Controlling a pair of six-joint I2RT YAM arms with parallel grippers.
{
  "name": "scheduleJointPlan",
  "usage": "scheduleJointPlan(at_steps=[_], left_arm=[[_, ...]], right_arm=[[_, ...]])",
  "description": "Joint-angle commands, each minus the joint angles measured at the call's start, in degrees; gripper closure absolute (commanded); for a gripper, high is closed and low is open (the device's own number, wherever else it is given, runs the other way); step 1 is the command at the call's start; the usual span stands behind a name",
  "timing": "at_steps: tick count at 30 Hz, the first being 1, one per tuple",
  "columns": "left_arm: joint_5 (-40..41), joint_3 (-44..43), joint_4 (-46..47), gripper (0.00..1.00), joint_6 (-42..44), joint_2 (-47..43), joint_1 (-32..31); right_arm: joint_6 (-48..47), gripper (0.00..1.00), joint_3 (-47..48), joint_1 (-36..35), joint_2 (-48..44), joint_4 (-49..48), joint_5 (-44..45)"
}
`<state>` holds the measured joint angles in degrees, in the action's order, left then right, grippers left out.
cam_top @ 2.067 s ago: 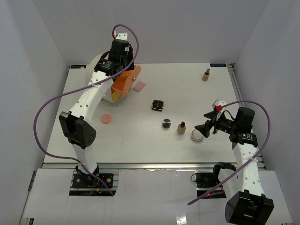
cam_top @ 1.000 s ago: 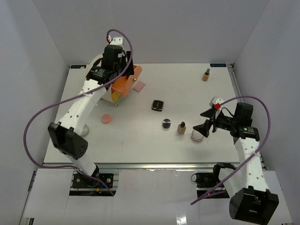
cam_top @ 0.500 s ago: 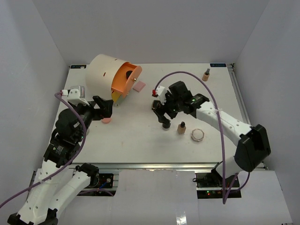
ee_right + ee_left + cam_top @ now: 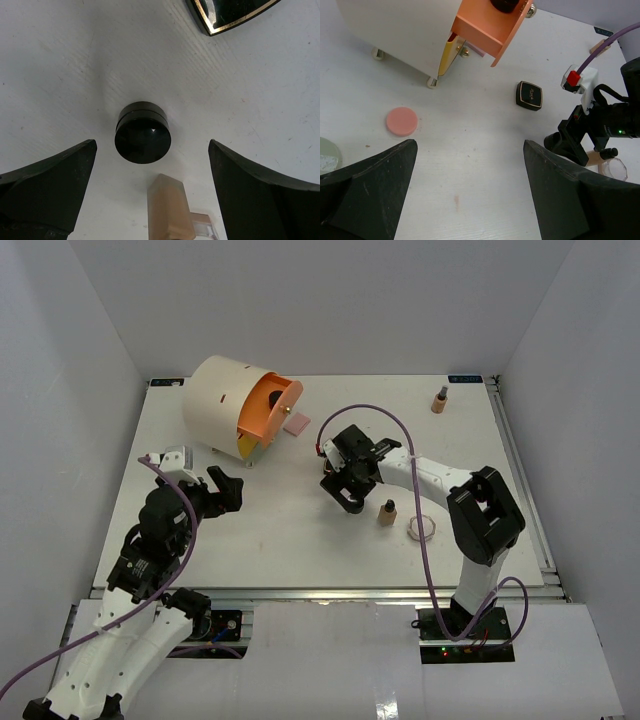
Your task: Organize the makeup
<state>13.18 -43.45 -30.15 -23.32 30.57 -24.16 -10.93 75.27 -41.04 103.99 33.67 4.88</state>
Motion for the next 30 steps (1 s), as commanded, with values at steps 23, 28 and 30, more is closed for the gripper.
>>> scheduleJointPlan(at_steps=[23, 28, 30], left_arm=[[1.6, 1.7, 2.0, 0.02, -0.1, -1.6, 0.3], [1.9, 1.7, 2.0, 0.02, -0.2, -2.3, 0.3], [2.1, 1.7, 2.1, 0.02, -0.3, -2.6, 0.3]], right_arm=[[-5.1, 0.79, 6.8, 4.4, 5.3, 5.6, -14.1], [-15.1, 0.87, 14.7, 4.2, 0.9, 9.4, -26.6], [-17.6, 0.89, 19.9, 4.2, -0.7, 9.7, -32.7]])
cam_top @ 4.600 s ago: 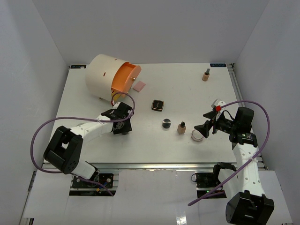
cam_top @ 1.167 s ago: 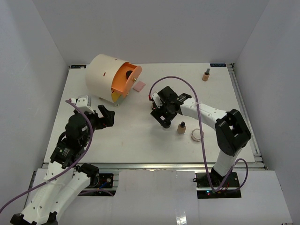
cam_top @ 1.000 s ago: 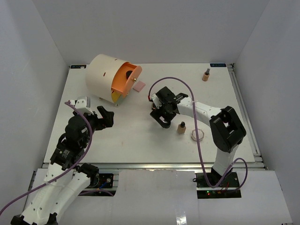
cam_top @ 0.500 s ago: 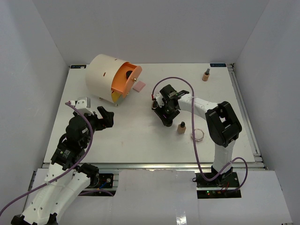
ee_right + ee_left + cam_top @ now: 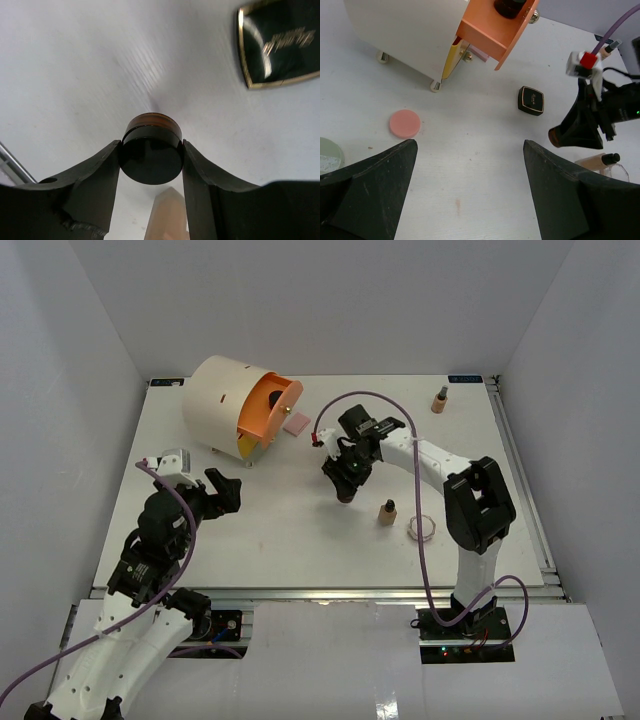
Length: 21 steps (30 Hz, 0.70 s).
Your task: Organize the makeup
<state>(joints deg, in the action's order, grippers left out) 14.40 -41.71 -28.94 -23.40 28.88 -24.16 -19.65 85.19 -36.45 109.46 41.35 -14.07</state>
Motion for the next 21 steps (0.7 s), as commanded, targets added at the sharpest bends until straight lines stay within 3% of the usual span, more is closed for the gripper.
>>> scheduleJointPlan(at_steps=[1, 8, 15, 21], left_arm=[[1.0, 0.0, 0.9, 0.02, -0.2, -1.1, 0.3], [1.7, 0.1, 1.2, 0.02, -0.2, -1.5, 0.3], [3.8, 0.1, 1.0, 0.02, -0.2, -2.7, 0.3], [3.9, 0.2, 1.0, 0.02, -0.2, -2.4, 0.3]], right_arm=[[-10.4, 0.90, 12.2, -0.5, -6.6, 1.9, -16.1], [-8.4, 0.90, 32.7, -2.2, -3.0, -5.8, -22.2], [-0.4, 0.89, 47.2, -8.1, 6.8, -18.0, -9.7], [-0.4, 0.88, 50.2, -10.8, 10.9, -25.2, -0.7]])
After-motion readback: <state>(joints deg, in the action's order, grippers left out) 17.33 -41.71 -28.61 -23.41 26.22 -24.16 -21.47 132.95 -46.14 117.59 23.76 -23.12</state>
